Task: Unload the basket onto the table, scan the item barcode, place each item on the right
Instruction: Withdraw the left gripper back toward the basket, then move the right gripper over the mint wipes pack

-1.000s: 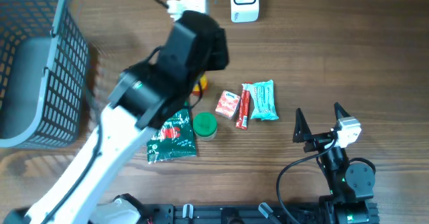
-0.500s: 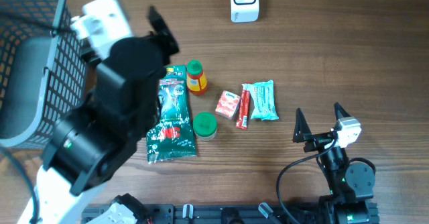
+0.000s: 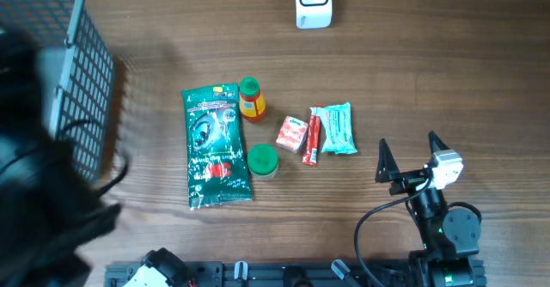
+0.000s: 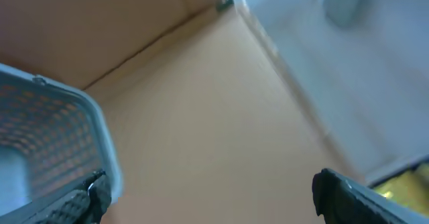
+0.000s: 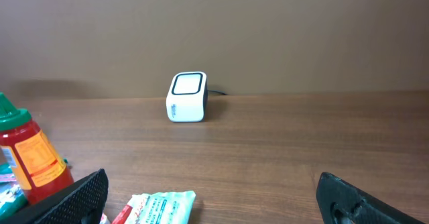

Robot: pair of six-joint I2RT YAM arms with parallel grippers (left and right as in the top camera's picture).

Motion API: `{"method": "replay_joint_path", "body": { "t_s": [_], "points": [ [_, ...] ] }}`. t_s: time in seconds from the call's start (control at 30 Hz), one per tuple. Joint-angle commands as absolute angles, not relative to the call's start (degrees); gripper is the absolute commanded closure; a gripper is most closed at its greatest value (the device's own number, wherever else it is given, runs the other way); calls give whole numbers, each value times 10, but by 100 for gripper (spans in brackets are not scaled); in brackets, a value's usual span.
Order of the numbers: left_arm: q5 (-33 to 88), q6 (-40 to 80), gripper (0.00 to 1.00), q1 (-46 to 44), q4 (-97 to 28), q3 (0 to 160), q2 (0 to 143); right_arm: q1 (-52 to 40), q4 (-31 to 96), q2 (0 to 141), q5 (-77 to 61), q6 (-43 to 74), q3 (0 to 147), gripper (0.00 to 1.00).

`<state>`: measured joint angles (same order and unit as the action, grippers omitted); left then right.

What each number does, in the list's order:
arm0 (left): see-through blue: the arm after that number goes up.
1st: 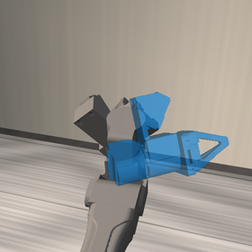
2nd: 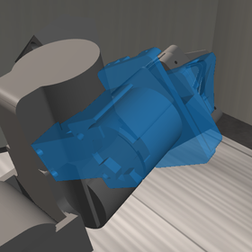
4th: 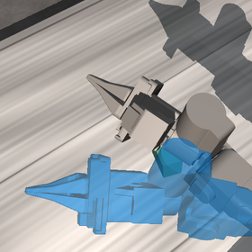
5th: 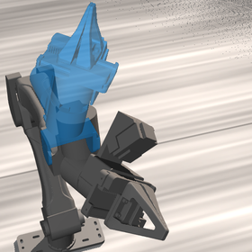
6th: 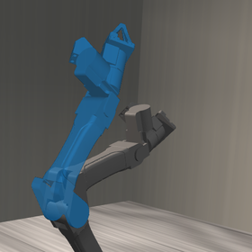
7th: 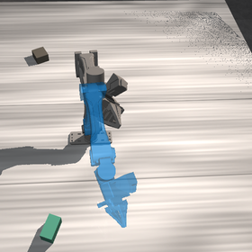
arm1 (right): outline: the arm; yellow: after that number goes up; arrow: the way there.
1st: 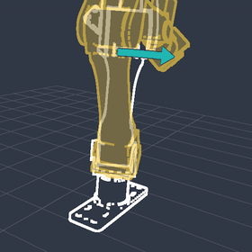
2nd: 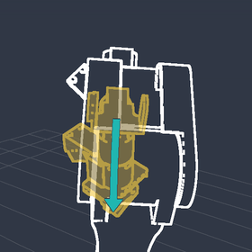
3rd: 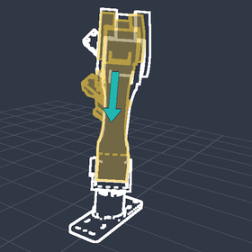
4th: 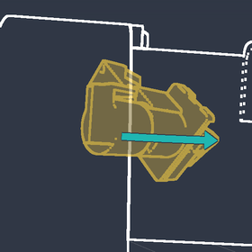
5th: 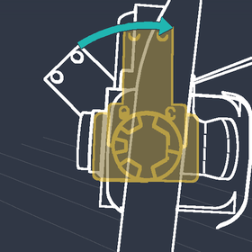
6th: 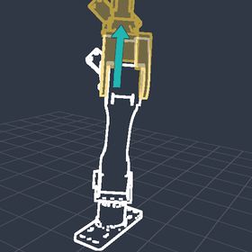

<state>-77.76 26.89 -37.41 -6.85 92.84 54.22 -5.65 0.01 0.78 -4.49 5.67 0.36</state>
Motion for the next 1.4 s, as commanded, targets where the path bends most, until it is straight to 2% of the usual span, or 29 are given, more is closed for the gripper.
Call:
{"method": "replay_joint_path", "body": {
  "t_s": [0.0, 0.1, 0.2, 0.3, 0.4, 0.5, 0.67, 0.83, 1.0, 1.17, 1.37],
  "points": [
    [-802, 213, 0, -371, 2, 931, 518, -58, -2, 3, -39, 31, 3, 1],
    [-794, 92, 0, -371, 82, 931, 511, -58, -3, 3, -4, -31, 3, 0],
    [-736, -39, 0, -371, 129, 931, 511, -58, -3, 3, -5, -34, 3, 0],
    [-670, -134, 0, -371, 131, 931, 511, -58, -3, 3, -3, -44, 3, 0],
    [-669, -199, 0, -371, 119, 931, 511, -58, -3, 3, -11, -41, 3, 0],
    [-653, -236, 0, -368, 74, 931, 510, -58, -4, 3, -77, 40, 3, 0],
    [-634, -236, 0, -367, 39, 930, 509, -58, -13, 3, -173, 347, 3, 0],
    [-589, -231, 0, -367, -25, 921, 486, -58, -18, 3, -237, 518, 3, 0],
    [-525, -153, 0, -326, -93, 875, 410, -58, -19, 3, -262, 700, 3, 0],
    [-468, -123, 0, -276, -121, 835, 352, -58, -21, 3, -327, 585, 3, 0],
    [-402, -34, 0, -191, -134, 784, 288, -58, -11, 28, -350, 552, 13, 1]
  ]
}}
